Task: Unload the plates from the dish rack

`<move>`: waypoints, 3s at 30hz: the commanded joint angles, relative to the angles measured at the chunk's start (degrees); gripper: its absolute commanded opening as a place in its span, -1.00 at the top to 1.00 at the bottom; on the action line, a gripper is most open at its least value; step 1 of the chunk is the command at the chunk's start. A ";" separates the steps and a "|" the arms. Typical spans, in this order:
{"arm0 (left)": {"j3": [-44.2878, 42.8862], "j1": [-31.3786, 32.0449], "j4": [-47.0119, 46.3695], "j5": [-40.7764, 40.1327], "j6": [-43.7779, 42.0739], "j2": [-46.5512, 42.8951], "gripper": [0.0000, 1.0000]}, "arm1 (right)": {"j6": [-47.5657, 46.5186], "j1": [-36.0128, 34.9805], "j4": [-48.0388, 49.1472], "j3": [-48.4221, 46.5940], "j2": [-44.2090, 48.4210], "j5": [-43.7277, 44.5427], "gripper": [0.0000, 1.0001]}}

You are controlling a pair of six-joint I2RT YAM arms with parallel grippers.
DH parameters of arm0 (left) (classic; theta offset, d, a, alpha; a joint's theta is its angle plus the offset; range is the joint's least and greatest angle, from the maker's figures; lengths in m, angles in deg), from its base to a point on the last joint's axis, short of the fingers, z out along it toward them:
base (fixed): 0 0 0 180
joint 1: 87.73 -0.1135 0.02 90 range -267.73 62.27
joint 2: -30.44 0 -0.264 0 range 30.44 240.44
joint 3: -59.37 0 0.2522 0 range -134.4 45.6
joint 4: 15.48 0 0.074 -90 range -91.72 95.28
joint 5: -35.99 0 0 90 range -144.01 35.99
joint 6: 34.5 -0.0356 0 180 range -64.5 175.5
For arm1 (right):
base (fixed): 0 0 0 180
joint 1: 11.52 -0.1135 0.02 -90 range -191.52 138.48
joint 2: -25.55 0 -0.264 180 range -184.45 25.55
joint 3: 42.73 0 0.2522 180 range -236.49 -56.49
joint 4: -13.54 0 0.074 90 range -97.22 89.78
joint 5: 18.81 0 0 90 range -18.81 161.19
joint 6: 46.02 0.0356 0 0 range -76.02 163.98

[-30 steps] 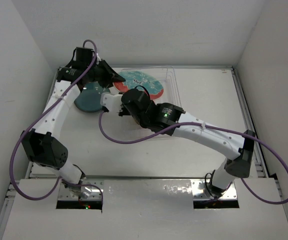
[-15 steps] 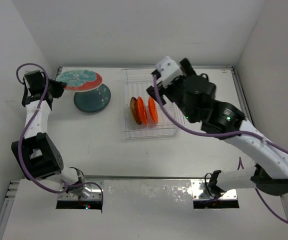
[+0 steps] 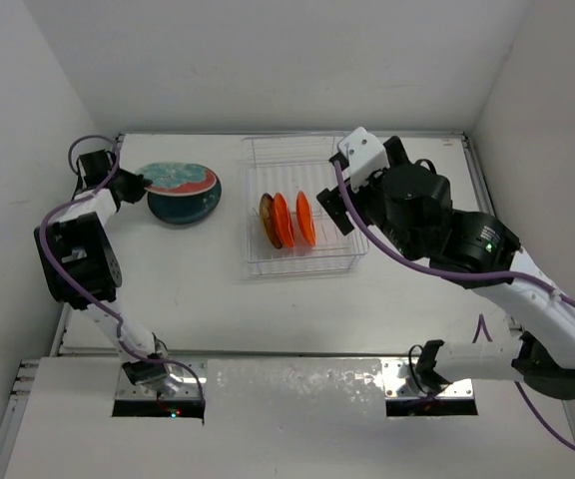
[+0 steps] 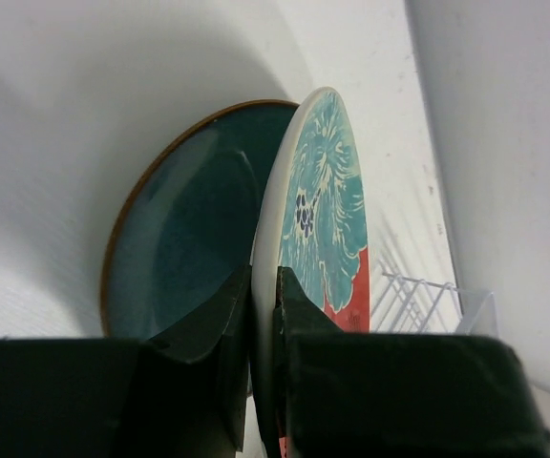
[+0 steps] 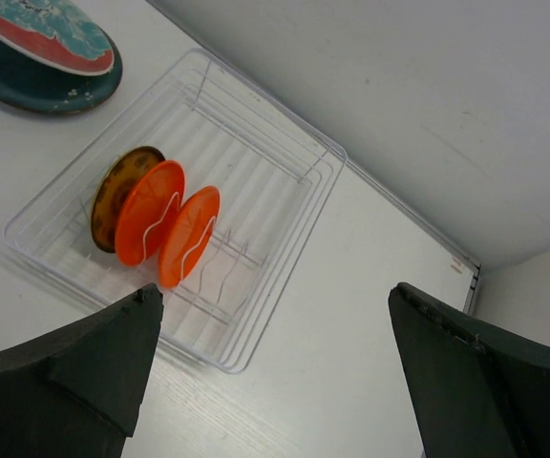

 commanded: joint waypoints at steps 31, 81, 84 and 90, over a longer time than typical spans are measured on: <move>-12.85 5.00 26.95 -10.15 -3.44 5.81 -0.32 | 3.45 0.05 -13.57 -10.50 -4.52 2.27 -0.97; -3.12 9.40 40.05 -18.51 -13.45 -21.33 -1.00 | 38.08 21.06 -1.62 -12.17 -44.15 -19.61 -0.06; -1.27 9.40 41.72 -17.90 -15.65 -27.39 -1.00 | 38.34 21.06 -0.83 -11.91 -46.97 -20.14 0.14; -1.08 9.31 44.62 -16.76 -18.64 -31.36 -1.00 | 39.84 21.15 -0.13 -12.26 -48.91 -19.17 0.61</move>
